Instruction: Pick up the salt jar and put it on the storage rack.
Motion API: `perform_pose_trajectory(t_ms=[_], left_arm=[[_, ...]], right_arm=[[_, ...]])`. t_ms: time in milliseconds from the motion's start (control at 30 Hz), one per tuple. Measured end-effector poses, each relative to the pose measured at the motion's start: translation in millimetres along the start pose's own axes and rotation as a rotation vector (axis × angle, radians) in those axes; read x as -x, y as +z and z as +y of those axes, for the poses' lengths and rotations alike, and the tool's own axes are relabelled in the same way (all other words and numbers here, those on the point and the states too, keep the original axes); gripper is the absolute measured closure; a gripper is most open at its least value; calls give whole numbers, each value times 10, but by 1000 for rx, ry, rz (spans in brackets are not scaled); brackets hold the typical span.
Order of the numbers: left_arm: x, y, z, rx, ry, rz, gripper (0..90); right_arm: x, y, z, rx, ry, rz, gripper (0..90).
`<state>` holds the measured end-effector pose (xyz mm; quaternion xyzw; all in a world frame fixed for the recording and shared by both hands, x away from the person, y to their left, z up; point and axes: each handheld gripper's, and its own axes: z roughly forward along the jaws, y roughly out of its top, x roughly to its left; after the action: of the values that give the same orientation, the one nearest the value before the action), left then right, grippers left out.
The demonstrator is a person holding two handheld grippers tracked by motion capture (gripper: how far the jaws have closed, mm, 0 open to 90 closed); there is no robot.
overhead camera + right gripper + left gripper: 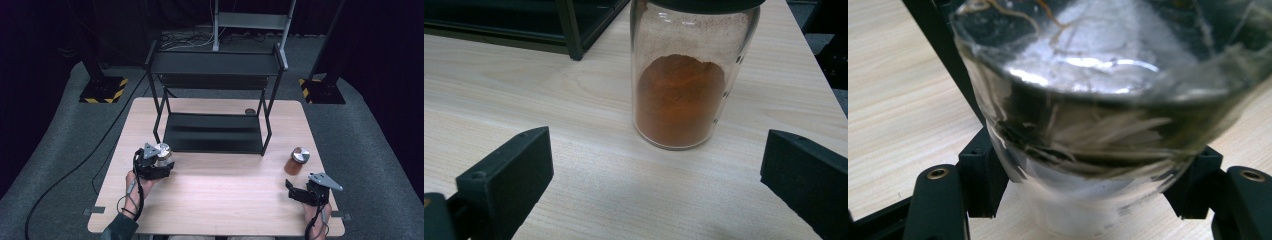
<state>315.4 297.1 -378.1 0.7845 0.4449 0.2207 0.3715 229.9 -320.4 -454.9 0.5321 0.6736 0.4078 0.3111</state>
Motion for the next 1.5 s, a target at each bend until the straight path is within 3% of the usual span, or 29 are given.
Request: perform_pose_trajectory(t_ms=[500, 1500], left_arm=[[-61, -103, 257, -20, 59, -24, 305], [-190, -250, 680, -24, 109, -74, 305]], right_arm=[[0, 1, 1, -1, -1, 1, 0], [3, -1, -1, 0, -1, 3, 0]])
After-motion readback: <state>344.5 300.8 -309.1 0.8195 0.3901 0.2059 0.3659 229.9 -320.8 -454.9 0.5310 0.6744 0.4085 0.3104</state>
